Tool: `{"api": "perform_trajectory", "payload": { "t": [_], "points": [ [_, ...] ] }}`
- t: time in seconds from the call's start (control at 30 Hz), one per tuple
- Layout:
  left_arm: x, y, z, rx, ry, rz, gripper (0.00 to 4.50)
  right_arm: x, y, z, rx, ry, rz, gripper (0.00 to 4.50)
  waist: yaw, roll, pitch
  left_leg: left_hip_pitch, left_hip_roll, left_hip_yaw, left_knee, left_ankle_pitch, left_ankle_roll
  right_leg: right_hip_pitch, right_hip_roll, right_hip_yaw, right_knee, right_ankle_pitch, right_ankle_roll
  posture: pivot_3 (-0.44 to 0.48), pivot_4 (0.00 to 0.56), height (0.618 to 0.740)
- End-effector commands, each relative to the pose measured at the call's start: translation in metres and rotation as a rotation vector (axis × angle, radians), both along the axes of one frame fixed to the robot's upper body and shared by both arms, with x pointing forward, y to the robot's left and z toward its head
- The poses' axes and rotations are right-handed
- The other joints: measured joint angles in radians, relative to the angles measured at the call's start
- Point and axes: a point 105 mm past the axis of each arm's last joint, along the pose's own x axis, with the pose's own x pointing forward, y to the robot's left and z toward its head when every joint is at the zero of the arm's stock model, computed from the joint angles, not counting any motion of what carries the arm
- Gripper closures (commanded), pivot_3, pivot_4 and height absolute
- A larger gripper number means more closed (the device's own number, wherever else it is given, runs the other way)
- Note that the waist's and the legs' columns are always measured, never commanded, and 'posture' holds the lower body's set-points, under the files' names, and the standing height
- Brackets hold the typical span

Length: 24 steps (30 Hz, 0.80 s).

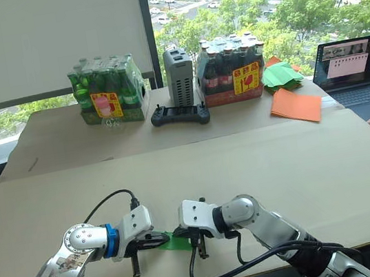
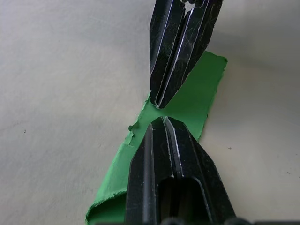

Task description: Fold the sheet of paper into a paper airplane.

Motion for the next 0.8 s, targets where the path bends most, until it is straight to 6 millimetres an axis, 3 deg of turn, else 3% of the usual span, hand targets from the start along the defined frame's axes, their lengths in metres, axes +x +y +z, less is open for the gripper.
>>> {"api": "perform_trajectory", "payload": {
  "t": [0.03, 0.33, 0.8],
  "points": [
    [-0.004, 0.009, -0.015, 0.058, 0.053, 0.029, 4.5, 0.006, -0.017, -0.025, -0.121, 0.056, -0.079, 4.48, 0.001, 0.0, -0.001, 0.0, 0.0, 0.0, 0.0, 0.0, 0.0, 0.0, 0.0, 0.0, 0.0, 0.0, 0.0, 0.0, 0.15, 0.696],
    [-0.003, 0.008, -0.015, 0.058, 0.049, 0.031, 4.5, -0.011, -0.04, -0.036, -0.202, 0.125, -0.086, 4.48, 0.006, 0.003, -0.004, 0.001, 0.0, 0.0, 0.0, -0.001, 0.002, 0.002, 0.0, 0.0, -0.001, 0.0, 0.0, 0.0, 0.15, 0.696],
    [0.0, 0.008, -0.014, 0.057, 0.041, 0.031, 4.5, -0.027, -0.077, -0.037, -0.248, 0.16, -0.155, 4.48, 0.013, 0.004, -0.005, 0.007, 0.001, 0.0, 0.0, -0.003, 0.004, 0.011, 0.0, -0.002, -0.003, -0.001, 0.001, 0.0, 0.15, 0.696]
  ]
}}
